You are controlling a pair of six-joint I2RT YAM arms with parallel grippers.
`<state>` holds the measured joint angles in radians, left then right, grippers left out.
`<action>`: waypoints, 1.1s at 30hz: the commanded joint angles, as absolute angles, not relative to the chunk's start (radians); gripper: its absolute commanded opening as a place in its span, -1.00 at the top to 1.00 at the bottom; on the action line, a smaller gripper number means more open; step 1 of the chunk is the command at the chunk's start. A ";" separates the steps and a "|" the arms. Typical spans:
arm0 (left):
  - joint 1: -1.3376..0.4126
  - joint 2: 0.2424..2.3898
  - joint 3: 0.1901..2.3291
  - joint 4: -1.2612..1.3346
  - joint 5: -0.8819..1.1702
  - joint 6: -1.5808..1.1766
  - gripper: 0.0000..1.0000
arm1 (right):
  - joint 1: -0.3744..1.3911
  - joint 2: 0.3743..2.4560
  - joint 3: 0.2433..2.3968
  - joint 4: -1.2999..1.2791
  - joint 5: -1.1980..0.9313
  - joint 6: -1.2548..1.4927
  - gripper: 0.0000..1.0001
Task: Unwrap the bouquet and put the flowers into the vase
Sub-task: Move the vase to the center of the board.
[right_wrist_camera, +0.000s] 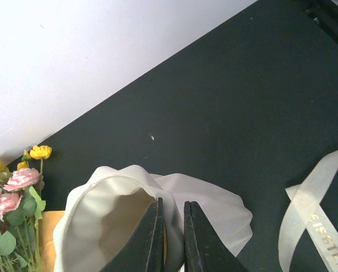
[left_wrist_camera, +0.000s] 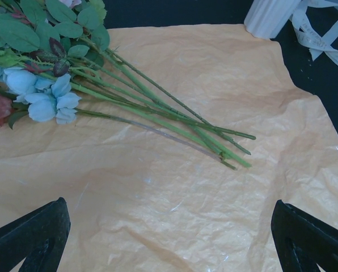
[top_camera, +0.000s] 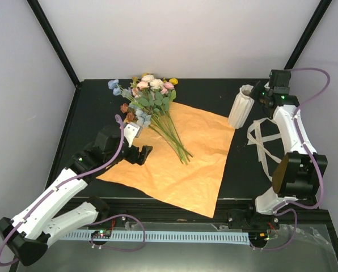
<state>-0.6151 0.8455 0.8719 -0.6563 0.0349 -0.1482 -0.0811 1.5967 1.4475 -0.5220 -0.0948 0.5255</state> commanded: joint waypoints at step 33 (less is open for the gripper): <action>-0.605 0.871 0.866 -0.644 -0.032 -0.139 -0.98 | -0.199 1.501 1.324 -0.489 -0.089 0.471 0.98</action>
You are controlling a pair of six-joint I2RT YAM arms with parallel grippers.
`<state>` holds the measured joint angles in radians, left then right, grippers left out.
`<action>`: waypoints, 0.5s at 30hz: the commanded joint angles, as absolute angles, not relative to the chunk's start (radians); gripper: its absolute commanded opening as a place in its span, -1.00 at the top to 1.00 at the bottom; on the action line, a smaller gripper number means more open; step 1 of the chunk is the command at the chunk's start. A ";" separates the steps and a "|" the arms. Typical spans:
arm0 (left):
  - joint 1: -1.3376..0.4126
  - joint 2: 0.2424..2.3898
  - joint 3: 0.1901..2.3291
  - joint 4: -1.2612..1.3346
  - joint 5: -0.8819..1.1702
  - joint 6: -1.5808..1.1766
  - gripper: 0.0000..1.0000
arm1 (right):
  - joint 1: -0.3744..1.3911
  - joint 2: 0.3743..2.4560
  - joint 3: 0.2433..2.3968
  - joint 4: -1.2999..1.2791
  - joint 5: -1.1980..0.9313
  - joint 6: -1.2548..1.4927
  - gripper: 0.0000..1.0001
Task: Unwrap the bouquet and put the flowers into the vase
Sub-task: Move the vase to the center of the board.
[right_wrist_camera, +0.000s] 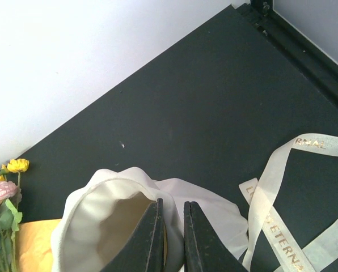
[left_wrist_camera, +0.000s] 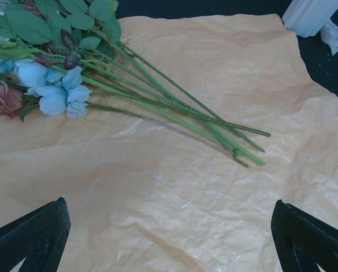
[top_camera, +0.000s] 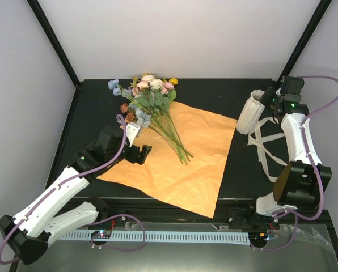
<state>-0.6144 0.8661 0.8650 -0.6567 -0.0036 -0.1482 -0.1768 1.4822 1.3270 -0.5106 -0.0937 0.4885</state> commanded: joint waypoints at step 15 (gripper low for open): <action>-0.603 0.879 0.865 -0.644 -0.047 -0.138 -0.97 | -0.201 1.479 1.357 -0.542 -0.037 0.431 0.98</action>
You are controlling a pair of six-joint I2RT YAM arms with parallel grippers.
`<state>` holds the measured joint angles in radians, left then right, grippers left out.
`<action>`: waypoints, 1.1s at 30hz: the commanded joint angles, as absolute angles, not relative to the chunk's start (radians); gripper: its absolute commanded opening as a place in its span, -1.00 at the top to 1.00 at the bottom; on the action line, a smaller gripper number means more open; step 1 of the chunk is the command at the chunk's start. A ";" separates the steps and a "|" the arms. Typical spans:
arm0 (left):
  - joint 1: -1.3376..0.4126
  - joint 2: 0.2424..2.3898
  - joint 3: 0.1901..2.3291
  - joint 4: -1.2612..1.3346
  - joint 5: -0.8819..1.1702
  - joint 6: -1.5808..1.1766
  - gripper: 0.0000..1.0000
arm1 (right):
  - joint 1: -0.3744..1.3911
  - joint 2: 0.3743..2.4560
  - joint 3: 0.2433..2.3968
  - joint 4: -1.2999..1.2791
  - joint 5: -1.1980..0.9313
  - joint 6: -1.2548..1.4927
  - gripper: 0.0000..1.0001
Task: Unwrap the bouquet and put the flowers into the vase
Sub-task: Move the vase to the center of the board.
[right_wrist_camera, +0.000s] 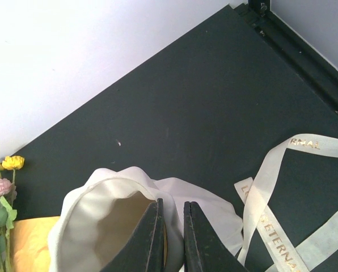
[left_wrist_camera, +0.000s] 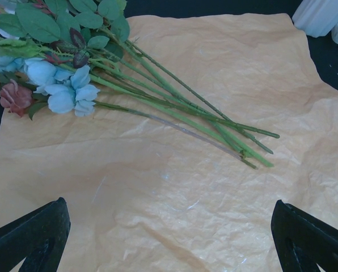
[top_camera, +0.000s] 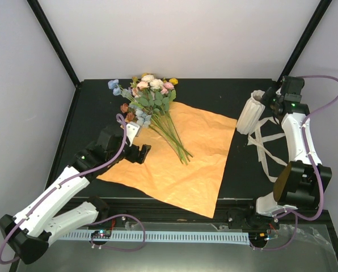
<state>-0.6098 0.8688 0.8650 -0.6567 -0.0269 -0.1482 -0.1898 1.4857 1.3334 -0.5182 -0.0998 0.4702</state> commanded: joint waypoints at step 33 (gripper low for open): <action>-0.596 0.882 0.864 -0.644 -0.025 -0.136 -0.98 | -0.195 1.456 1.392 -0.582 -0.062 0.454 0.98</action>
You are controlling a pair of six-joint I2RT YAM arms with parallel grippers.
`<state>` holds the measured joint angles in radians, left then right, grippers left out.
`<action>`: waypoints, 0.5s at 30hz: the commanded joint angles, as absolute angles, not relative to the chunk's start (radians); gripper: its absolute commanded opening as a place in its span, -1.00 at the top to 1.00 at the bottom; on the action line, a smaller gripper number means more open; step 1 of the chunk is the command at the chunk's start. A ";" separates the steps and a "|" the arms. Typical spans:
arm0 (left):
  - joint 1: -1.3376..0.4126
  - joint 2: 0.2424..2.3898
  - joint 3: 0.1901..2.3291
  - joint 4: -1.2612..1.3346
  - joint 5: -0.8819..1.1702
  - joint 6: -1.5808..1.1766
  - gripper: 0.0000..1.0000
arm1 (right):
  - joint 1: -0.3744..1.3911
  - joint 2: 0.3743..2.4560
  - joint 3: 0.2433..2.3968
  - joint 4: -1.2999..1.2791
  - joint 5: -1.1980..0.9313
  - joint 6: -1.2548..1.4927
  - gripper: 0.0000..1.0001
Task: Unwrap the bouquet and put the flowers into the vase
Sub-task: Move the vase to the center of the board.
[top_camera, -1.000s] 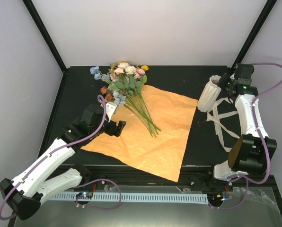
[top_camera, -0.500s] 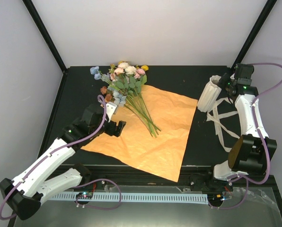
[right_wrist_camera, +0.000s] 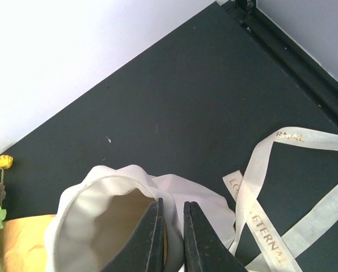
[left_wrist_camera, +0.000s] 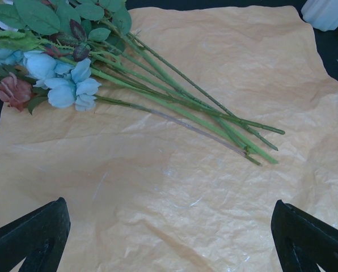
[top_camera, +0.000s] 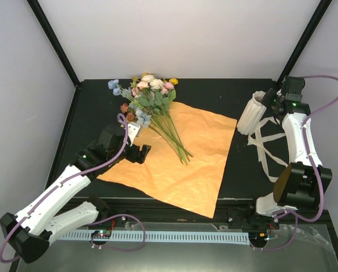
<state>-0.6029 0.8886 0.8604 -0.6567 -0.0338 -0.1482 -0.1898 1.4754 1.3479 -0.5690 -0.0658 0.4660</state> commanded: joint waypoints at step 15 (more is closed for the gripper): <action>-0.596 0.885 0.864 -0.645 -0.034 -0.139 -0.98 | -0.194 1.467 1.378 -0.576 -0.162 0.457 0.05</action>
